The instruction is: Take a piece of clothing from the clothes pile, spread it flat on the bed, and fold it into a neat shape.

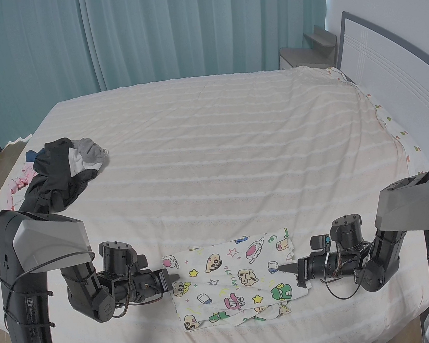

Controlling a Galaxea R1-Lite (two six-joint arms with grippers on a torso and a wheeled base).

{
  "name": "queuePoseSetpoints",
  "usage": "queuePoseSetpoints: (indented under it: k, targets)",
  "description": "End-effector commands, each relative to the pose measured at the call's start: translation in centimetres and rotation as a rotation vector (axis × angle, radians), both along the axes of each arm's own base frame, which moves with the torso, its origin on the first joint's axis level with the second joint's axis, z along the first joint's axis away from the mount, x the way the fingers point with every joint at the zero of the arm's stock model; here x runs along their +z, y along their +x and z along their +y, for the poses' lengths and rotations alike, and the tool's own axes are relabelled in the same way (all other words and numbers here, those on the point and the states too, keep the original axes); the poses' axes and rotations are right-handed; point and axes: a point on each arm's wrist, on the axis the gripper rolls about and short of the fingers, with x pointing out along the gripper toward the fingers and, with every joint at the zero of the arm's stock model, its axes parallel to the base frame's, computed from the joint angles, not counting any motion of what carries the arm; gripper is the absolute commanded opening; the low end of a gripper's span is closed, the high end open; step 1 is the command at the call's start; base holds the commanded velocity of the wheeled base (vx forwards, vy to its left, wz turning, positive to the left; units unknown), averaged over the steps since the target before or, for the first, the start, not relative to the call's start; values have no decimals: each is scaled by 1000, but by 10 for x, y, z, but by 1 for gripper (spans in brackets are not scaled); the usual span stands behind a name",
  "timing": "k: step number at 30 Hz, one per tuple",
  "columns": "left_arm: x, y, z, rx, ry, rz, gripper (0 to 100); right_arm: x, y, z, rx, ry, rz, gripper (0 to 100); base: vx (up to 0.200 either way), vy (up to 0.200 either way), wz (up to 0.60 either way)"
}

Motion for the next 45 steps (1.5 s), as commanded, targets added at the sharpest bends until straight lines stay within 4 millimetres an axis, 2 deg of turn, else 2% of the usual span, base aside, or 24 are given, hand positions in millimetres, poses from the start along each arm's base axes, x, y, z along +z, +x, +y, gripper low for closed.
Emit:
queuePoseSetpoints:
  k: [1, 15, 28, 45]
  targets:
    - [0, -2, 1, 0, 1, 3, 0, 1, -1, 2, 7, 1, -2, 0, 0, 200, 0]
    - [3, -5, 7, 19, 12, 3, 0, 1, -3, 6, 18, 0, -1, 0, 0, 200, 0]
    - [9, -7, 17, 48, 14, -3, 0, 1, -10, 27, 67, -7, -13, 0, 0, 200, 0]
    - [5, -9, 17, 64, 51, -6, 0, -1, -11, 30, 71, -11, -13, 0, 0, 200, 0]
